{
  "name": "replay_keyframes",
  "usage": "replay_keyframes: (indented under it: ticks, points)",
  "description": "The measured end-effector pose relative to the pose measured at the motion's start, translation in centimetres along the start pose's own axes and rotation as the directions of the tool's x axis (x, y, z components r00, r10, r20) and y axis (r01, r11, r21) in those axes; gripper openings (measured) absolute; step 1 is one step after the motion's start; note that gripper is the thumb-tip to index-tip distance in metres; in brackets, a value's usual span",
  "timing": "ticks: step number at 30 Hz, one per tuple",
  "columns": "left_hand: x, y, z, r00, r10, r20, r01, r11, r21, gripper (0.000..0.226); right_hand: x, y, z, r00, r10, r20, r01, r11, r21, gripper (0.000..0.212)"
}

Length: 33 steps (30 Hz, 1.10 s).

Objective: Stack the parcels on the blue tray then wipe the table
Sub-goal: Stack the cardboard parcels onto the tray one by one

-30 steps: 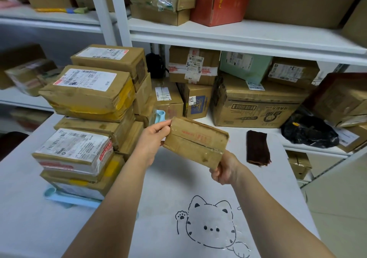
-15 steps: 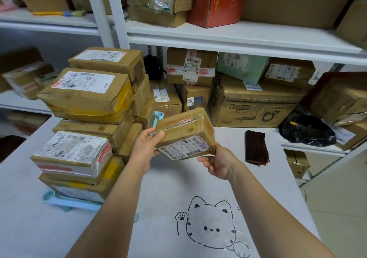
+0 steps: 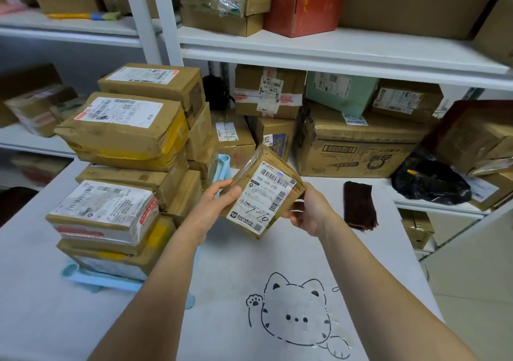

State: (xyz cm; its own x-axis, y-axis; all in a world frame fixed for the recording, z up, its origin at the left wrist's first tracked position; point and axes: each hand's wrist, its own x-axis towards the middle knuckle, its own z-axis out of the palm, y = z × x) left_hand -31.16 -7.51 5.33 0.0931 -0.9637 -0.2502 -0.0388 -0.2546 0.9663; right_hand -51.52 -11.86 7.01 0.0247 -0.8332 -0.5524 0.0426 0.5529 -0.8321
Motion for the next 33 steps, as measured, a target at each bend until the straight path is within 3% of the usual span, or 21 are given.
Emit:
replay_keyframes:
  ticks: [5, 12, 23, 28, 33]
  points:
    - [-0.6, 0.2, 0.1, 0.996, 0.012, 0.09, -0.006, 0.998, -0.062, 0.038, 0.0, -0.6, 0.1, 0.998, 0.056, 0.003, -0.056, 0.998, 0.033, 0.039]
    - [-0.7, -0.2, 0.2, 0.998, -0.059, 0.02, 0.061, 0.986, -0.155, 0.014, -0.1, -0.9, 0.3, 0.999, 0.048, 0.015, -0.048, 0.998, 0.032, 0.034]
    - [-0.5, 0.4, 0.1, 0.982, -0.134, -0.13, 0.092, 0.954, -0.286, 0.036, -0.5, 0.1, -0.1, 0.999, 0.046, -0.01, -0.045, 0.997, 0.069, 0.033]
    - [-0.7, 1.2, 0.1, 0.934, -0.344, -0.096, 0.297, 0.897, -0.327, 0.065, -0.7, 0.2, 0.4, 0.996, 0.066, 0.059, -0.071, 0.994, 0.087, 0.035]
    - [-1.1, 2.0, 0.3, 0.856, -0.514, 0.05, 0.475, 0.746, -0.466, 0.063, -0.8, 0.3, 0.9, 0.994, 0.073, 0.08, -0.08, 0.993, 0.085, 0.032]
